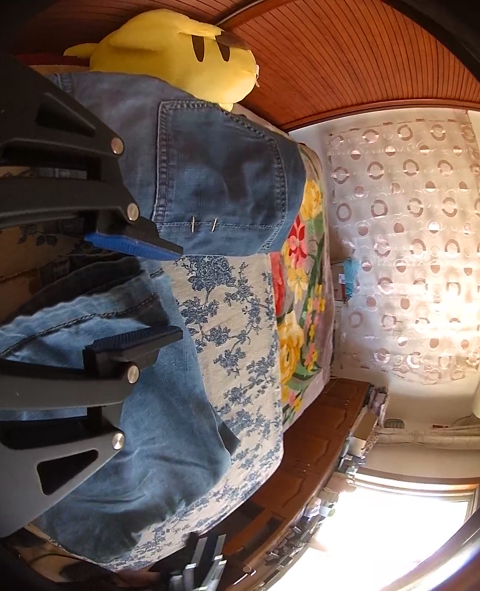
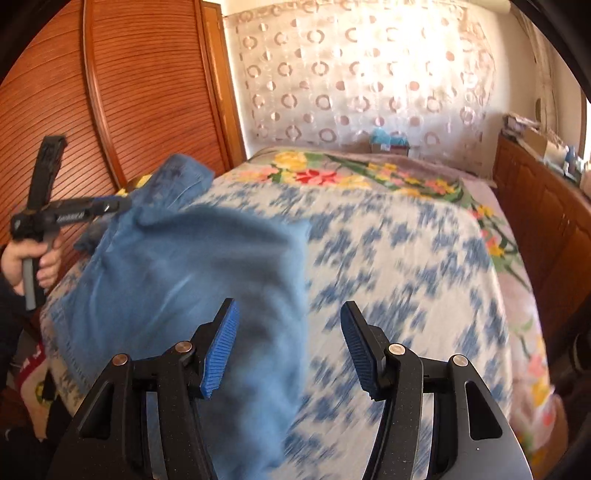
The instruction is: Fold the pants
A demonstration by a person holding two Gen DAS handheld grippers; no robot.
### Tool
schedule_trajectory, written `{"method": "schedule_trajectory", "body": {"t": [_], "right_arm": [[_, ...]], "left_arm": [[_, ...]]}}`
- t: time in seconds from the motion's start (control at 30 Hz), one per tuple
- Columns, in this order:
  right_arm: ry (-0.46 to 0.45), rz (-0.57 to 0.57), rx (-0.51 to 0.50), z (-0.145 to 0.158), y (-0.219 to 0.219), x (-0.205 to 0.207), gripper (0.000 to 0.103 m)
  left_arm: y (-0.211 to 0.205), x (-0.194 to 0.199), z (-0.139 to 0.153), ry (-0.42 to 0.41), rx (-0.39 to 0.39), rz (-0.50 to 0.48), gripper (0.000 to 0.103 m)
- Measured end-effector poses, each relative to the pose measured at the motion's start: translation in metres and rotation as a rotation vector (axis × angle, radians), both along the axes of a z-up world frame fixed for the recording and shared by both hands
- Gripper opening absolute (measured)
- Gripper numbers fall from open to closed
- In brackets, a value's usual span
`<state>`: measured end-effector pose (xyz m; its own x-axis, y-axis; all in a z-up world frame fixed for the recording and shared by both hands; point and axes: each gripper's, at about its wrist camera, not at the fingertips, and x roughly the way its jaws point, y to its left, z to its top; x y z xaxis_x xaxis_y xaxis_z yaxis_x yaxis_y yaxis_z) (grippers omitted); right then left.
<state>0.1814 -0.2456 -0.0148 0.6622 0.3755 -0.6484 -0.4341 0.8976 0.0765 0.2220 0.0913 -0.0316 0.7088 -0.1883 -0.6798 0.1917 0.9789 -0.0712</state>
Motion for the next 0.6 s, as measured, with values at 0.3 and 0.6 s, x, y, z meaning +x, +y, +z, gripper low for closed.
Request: {"method": "schedule_trajectory", "body": {"t": [0.3,0.6], "right_arm": [[0.079,0.023,-0.016,-0.008,0.025,0.104,0.054],[0.201,0.141,-0.034,-0.041,0.045,0.117,0.054]], "left_arm": [[0.002,0.012,-0.019,0.052,0.030,-0.005,0.036],[0.002,0.004,-0.021,0.046,0.031,-0.022,0.037]]}}
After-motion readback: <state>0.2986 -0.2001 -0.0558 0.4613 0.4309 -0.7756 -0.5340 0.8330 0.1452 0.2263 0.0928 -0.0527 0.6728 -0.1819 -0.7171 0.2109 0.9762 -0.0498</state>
